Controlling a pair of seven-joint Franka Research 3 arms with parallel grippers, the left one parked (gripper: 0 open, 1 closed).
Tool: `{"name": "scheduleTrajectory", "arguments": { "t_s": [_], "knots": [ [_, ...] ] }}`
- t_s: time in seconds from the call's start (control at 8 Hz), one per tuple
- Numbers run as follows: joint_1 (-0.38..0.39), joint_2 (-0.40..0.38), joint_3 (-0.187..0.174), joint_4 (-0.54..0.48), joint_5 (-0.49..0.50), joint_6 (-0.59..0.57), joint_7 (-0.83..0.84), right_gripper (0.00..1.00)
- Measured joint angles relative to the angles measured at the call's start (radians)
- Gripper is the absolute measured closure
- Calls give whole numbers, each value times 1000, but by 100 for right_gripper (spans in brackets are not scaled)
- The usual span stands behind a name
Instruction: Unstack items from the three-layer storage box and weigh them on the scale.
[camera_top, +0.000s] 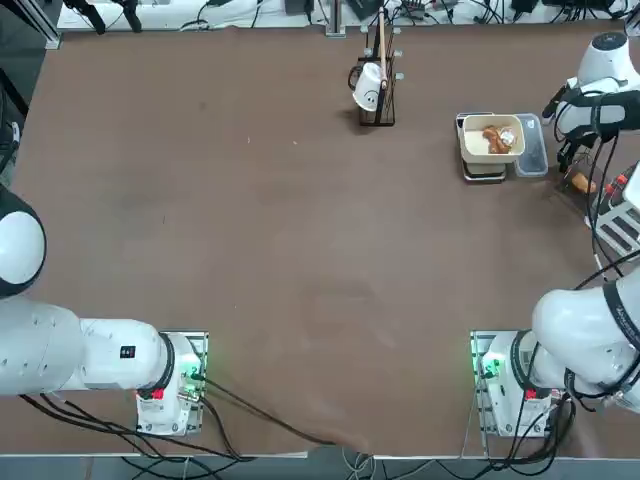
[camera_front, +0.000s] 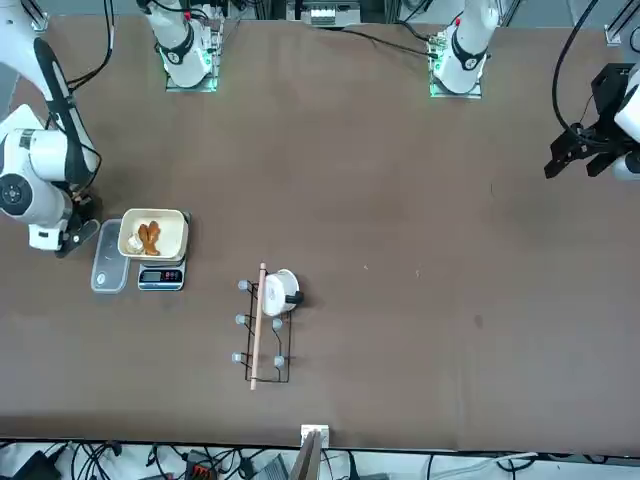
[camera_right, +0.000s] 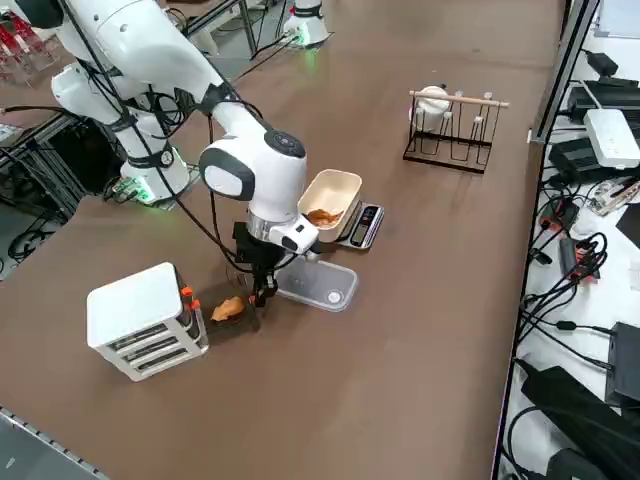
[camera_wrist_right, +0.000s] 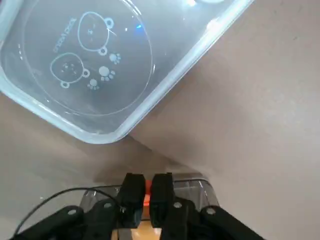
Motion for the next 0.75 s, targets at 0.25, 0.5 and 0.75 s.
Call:
{"name": "scheduleTrajectory", "arguments": {
  "t_s": [0.25, 0.5, 0.75],
  "knots": [
    [0, -1, 0, 7, 2, 0, 0, 52],
    [0, -28, 4, 27, 2, -37, 0, 14],
    [0, -102, 10, 37, 2, -175, -12, 14]
  ]
}}
